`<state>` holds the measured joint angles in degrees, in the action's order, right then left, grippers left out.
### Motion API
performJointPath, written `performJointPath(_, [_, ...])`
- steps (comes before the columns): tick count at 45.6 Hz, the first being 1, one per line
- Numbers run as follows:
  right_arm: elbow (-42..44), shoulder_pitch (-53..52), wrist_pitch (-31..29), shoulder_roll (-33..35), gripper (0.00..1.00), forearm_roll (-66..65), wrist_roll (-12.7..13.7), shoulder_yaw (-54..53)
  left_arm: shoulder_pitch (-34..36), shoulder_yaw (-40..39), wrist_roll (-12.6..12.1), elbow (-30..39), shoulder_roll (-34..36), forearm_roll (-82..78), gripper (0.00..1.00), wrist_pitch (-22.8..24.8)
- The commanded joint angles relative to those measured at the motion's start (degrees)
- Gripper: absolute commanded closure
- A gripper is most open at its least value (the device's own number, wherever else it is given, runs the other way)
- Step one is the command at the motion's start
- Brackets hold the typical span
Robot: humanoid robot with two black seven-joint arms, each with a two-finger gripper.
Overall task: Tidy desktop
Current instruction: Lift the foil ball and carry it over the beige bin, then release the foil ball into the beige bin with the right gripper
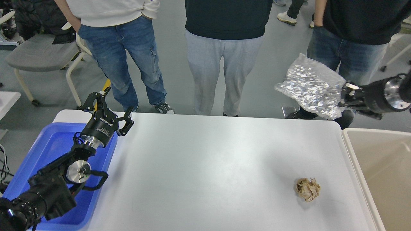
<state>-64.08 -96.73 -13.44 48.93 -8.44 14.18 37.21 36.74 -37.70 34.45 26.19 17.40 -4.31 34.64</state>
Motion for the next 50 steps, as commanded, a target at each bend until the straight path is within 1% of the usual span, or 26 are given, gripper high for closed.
performJointPath(1, [20.1,8.7,0.6,1.0,1.00,0.2,-0.4,-1.1,0.0,0.0,0.0,0.0,0.0,0.0,0.00,0.0])
performJointPath(5, [26.6,13.9,1.5,0.7,1.00,0.2,-0.4,-3.7,0.0,0.1,0.0,0.0,0.0,0.0,0.00,0.0])
performJointPath(10, [33.6,21.0,2.7,-0.6,1.00,0.1,-0.2,-9.6,0.0,0.1,0.0,0.0,0.0,0.0,0.00,0.0])
performJointPath(18, [50.0,32.6,2.5,-7.4,1.00,0.1,0.0,-17.4,0.0,0.0,0.0,0.0,0.0,0.1,0.00,0.0])
performJointPath(28, [62.1,42.8,2.8,-14.4,1.00,0.0,0.1,-24.3,0.0,0.0,0.0,0.0,0.0,0.0,0.00,0.0])
performJointPath(33, [65.5,47.4,3.1,-17.0,1.00,0.0,0.0,-25.0,-0.1,0.0,0.1,0.0,0.0,0.1,0.00,-0.2])
performJointPath(37, [65.7,50.2,3.2,-17.6,1.00,0.0,-0.2,-25.9,-0.1,0.0,0.1,0.0,0.0,0.1,0.00,-0.2])
performJointPath(43, [66.9,54.3,3.2,-18.2,1.00,-0.1,-0.4,-30.4,-0.1,0.1,0.1,0.0,0.0,0.1,0.00,-0.2])
performJointPath(50, [67.0,57.1,3.2,-19.0,1.00,0.0,-0.6,-32.9,-0.1,0.1,0.1,0.0,0.0,0.1,0.00,-0.2])
